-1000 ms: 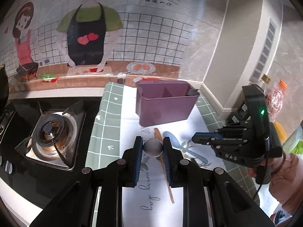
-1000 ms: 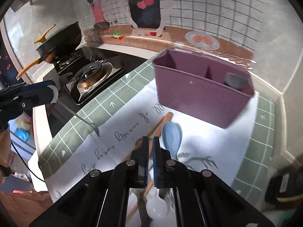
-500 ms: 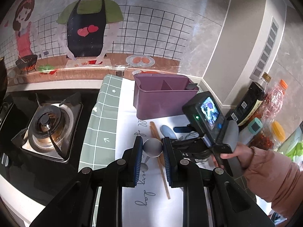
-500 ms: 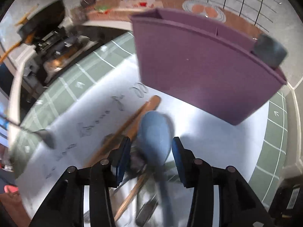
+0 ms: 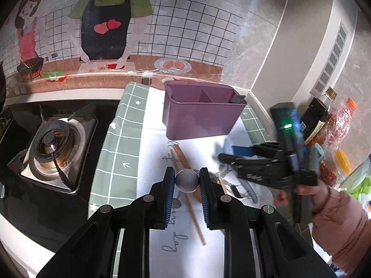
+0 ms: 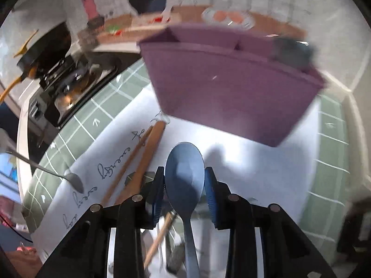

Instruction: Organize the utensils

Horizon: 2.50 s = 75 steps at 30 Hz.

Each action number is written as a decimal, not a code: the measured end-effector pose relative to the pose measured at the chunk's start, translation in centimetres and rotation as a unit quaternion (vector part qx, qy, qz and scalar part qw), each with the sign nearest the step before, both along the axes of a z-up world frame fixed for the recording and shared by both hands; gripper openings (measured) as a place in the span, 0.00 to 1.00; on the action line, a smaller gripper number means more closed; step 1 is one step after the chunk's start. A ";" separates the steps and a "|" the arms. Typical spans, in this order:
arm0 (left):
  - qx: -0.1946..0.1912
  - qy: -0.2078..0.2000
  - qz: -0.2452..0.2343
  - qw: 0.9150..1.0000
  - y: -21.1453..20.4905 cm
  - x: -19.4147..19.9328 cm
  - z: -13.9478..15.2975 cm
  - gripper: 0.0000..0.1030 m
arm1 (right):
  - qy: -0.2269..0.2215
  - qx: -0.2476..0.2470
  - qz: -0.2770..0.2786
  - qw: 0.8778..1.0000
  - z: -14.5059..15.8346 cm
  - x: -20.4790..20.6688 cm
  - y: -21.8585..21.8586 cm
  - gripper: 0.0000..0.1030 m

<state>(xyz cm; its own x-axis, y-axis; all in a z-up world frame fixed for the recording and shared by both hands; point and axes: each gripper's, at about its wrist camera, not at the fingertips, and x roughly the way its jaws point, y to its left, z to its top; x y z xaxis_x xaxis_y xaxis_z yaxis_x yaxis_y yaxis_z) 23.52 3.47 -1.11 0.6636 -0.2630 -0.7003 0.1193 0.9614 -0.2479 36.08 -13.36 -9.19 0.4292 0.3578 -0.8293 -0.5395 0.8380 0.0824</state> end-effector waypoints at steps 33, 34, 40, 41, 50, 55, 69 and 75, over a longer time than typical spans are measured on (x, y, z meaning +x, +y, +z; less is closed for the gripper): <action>-0.029 -0.168 -0.061 0.983 -3.0 14.8 13.6 0.22 | -0.202 0.113 -0.054 0.971 21.8 4.6 -2.4 0.05; -0.033 -0.155 -0.059 0.986 -2.9 15.7 12.5 0.22 | -0.189 0.113 -0.058 0.974 20.8 5.5 -2.3 0.05; -0.057 -0.084 -0.042 0.994 -2.1 19.8 7.0 0.27 | -0.118 0.089 -0.058 0.987 14.9 9.2 -1.6 0.09; -0.057 -0.079 -0.041 0.994 -2.0 19.9 6.5 0.35 | -0.105 0.083 -0.055 0.989 13.9 9.6 -1.4 0.15; -0.042 -0.058 -0.024 0.997 -2.2 15.9 3.9 0.60 | -0.067 0.102 -0.059 0.991 11.5 7.5 -2.9 0.61; -0.026 -0.027 -0.013 0.999 -2.6 11.6 1.4 0.61 | -0.047 0.126 -0.059 0.989 11.1 4.4 -4.3 0.66; -0.027 0.124 0.013 0.992 -2.6 2.0 -8.9 0.63 | 0.029 0.111 -0.052 0.992 5.3 -3.3 -5.3 0.70; -0.030 0.144 0.032 0.989 -1.7 0.7 -9.7 0.63 | 0.047 0.096 -0.061 0.992 2.3 -4.7 -5.1 0.70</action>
